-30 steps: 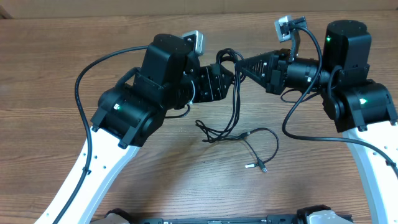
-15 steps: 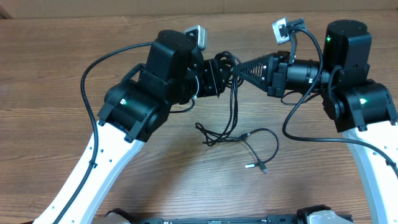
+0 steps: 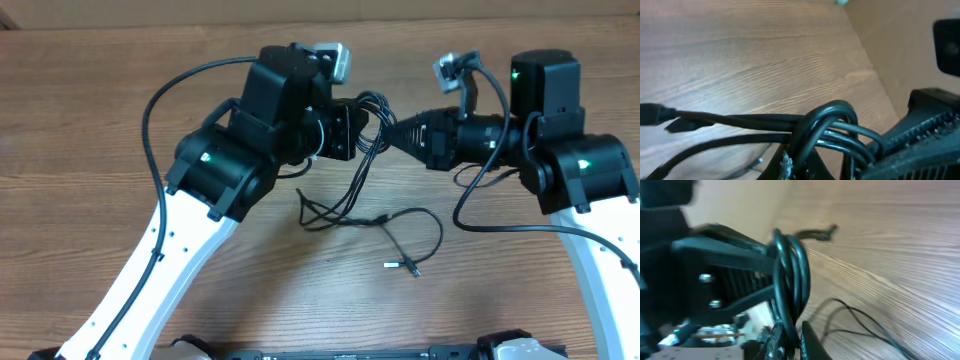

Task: Untangle cables

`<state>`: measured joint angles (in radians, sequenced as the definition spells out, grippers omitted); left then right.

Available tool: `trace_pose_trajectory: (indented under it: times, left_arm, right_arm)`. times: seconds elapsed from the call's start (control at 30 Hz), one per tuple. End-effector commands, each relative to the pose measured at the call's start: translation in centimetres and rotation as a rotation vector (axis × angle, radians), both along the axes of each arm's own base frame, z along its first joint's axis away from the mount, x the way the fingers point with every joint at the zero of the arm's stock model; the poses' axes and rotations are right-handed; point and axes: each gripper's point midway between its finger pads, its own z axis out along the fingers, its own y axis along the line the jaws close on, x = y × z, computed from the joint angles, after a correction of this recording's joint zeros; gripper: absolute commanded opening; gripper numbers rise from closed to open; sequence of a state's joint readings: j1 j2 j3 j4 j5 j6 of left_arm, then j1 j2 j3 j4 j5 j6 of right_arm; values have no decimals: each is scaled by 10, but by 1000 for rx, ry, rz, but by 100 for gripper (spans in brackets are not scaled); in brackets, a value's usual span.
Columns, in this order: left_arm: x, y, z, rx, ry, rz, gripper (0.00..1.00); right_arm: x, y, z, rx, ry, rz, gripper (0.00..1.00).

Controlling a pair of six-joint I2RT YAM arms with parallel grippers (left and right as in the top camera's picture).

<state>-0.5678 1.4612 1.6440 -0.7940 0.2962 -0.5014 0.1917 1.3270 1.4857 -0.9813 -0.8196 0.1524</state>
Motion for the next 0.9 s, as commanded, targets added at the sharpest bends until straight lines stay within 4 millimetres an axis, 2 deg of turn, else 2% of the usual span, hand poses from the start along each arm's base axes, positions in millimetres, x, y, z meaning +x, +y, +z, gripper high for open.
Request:
trace_pose_trajectory:
  times: [0.0, 0.1, 0.23, 0.27, 0.33, 0.37, 0.4, 0.47, 0.57, 0.7, 0.8, 0.83, 0.87]
  left_arm:
    - [2, 7, 13, 89, -167, -89, 4]
    - [8, 14, 11, 122, -173, -46, 4]
    - [8, 15, 10, 125, -173, -43, 4]
    - [8, 15, 10, 129, -172, -42, 4]
    - [9, 21, 4, 166, -167, -28, 4]
    - [9, 26, 0, 192, -157, -7, 4]
    - [10, 29, -3, 209, -150, 5, 4]
    - [10, 37, -10, 251, -130, 33, 4]
    - [6, 40, -16, 268, -108, 30, 4]
    - [-3, 29, -16, 243, -92, -9, 4]
    - [-13, 15, -14, 204, -84, -73, 4]
    - [-15, 12, -13, 196, -82, -85, 4]
    - [-19, 8, -13, 186, -78, -105, 4]
  right_arm:
    - [22, -48, -35, -285, 2, -245, 4]
    - [20, -73, -53, -416, 48, -335, 4]
    - [17, -76, -57, -438, 68, -341, 4]
    - [16, -75, -57, -432, 68, -337, 9]
    - [15, -67, -52, -389, 64, -303, 47]
    - [13, -56, -47, -347, 36, -242, 58]
    - [11, -48, -42, -321, 4, -182, 60]
    - [5, -32, -31, -258, -61, -66, 61]
    - [-9, -13, -17, -182, -169, 105, 61]
    - [-32, 8, 6, -55, -340, 329, 61]
    - [-37, 14, 11, -35, -398, 383, 60]
    - [-38, 16, 12, -33, -407, 389, 55]
    - [-39, 19, 13, -31, -423, 403, 43]
